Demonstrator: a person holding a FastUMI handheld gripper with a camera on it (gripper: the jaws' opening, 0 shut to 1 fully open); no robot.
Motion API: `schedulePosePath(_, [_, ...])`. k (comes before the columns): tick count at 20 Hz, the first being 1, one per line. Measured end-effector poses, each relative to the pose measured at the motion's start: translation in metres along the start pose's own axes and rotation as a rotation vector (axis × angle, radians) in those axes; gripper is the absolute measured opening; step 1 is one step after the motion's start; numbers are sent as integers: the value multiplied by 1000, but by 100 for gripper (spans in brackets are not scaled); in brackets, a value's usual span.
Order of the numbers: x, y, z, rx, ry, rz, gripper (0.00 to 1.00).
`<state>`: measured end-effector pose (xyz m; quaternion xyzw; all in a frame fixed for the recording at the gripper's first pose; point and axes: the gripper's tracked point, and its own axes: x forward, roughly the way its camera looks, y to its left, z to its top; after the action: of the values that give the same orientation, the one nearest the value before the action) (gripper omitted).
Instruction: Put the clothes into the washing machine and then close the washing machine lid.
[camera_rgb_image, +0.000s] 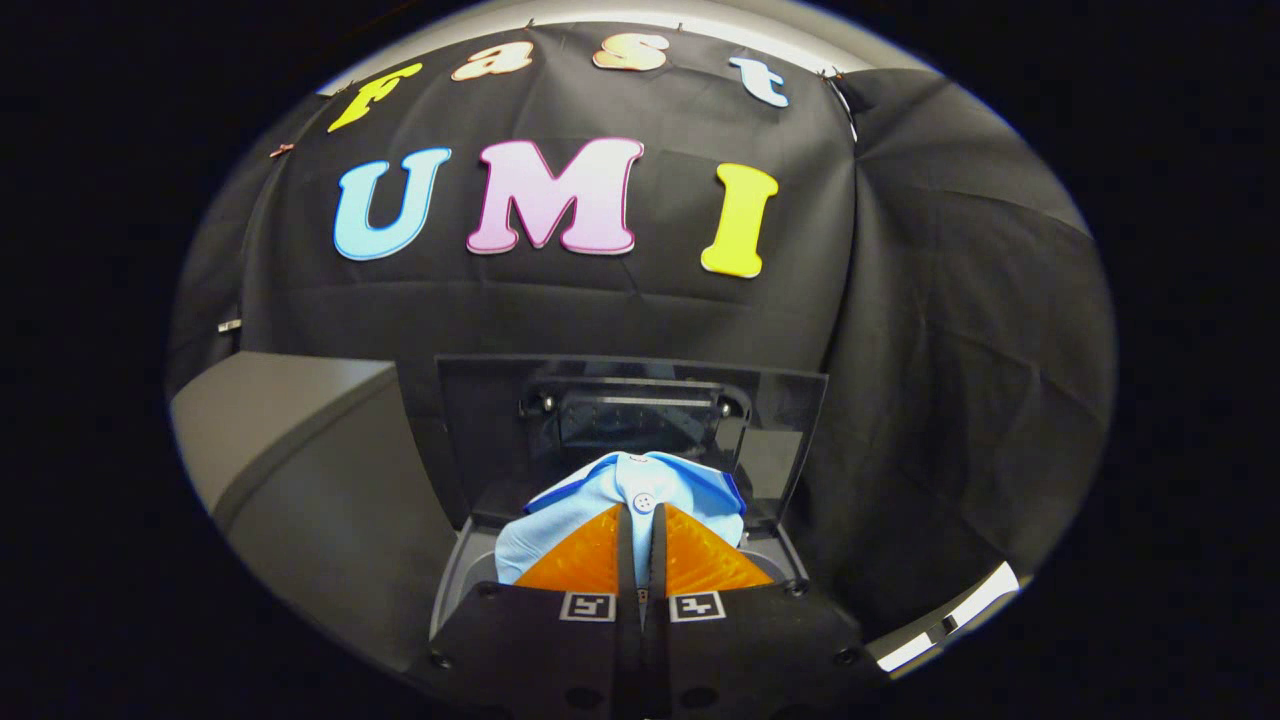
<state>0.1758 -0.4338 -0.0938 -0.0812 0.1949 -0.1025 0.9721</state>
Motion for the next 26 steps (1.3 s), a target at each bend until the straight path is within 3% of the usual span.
schedulePosePath(9, [39,-3,-84,51,197,-4,5])
schedulePosePath(15, [35,-4,-132,55,314,26,5])
schedulePosePath(26, [21,-2,-150,10,345,57,5])
